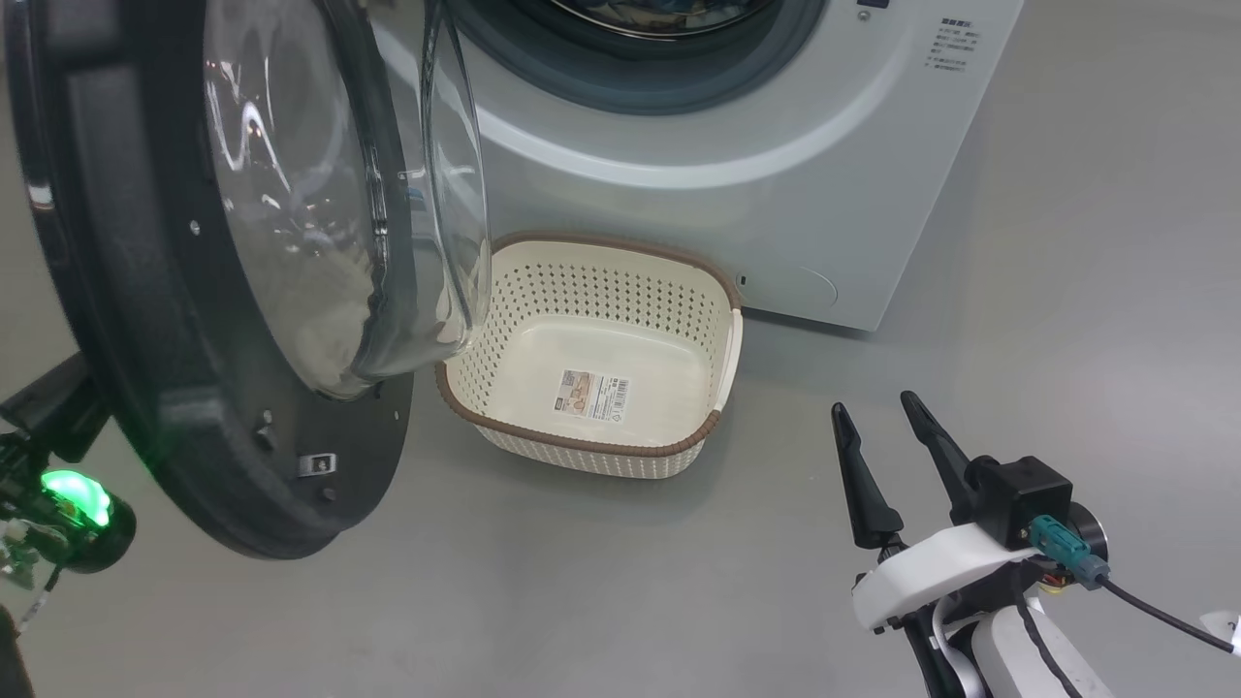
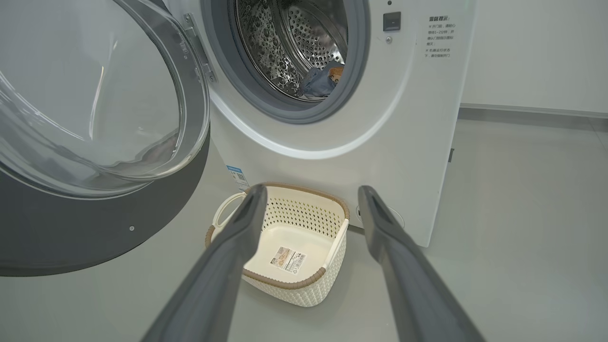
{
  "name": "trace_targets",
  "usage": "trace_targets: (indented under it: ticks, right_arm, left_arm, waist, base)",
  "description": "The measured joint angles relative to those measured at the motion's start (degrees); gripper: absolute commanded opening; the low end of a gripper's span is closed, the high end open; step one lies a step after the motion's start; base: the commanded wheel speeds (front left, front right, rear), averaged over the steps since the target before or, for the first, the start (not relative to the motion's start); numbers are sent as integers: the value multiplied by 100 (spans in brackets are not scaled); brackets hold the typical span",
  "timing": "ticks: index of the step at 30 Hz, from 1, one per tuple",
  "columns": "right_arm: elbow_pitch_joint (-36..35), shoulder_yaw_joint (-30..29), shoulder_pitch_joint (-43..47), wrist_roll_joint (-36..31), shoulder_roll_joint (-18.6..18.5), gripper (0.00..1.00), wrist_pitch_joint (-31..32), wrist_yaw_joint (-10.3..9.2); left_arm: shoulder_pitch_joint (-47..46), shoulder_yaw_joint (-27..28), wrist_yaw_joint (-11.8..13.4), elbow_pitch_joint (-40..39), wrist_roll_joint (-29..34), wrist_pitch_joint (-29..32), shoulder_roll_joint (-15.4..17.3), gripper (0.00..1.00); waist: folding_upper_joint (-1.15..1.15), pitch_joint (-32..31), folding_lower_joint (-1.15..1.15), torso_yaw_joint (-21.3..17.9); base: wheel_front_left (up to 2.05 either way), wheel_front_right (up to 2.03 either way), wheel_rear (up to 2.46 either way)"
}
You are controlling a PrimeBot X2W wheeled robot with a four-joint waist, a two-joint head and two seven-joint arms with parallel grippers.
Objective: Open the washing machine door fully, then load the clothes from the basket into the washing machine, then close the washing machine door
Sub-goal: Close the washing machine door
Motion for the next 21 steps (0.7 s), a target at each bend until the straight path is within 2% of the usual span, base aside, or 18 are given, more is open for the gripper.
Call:
trace_targets:
  ticks: [7, 21]
  right_arm:
    - [18, 3, 2, 56, 19, 100, -57, -2]
    - [53, 57, 4, 130, 60, 100, -134, -22]
  left_arm:
    - [169, -163, -15, -517, -227, 174, -443, 0]
    - [448, -271, -15, -1221, -234, 156, -845, 0]
  waist:
    - [0, -37, 0, -226]
    - [0, -2, 0, -827]
  base:
    - [0, 0, 0]
    - [0, 0, 0]
